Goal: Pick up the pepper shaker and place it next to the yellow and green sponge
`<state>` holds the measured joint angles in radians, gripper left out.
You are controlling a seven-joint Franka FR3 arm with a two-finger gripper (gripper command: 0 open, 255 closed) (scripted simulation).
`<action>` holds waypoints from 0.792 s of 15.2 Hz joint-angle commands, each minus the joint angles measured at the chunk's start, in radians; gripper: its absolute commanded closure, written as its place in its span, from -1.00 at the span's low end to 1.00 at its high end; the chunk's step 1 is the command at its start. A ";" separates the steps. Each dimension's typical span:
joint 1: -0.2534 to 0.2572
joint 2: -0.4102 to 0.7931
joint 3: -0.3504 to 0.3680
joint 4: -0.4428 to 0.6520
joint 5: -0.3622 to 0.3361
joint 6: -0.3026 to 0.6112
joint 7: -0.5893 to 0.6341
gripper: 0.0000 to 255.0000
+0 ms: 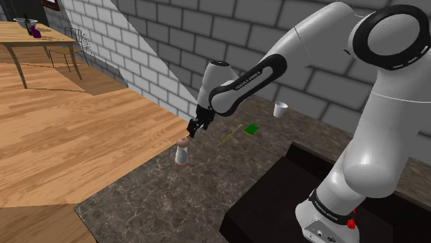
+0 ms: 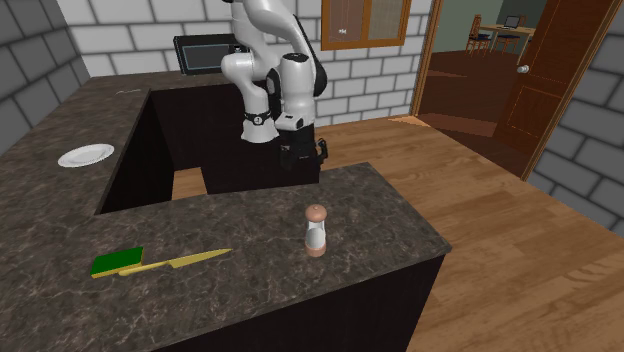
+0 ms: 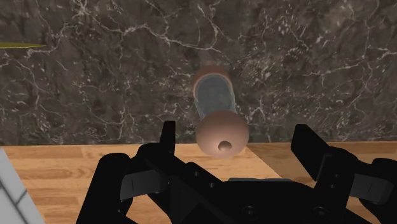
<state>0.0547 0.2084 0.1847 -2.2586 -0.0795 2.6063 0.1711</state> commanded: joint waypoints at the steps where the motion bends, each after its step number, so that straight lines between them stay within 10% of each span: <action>1: 0.015 0.095 -0.012 0.067 -0.041 0.031 0.027 -1.00; 12: 0.067 0.336 -0.062 0.225 -0.113 0.120 0.074 -1.00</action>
<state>0.1194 0.5275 0.1265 -2.0436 -0.1893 2.7189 0.2431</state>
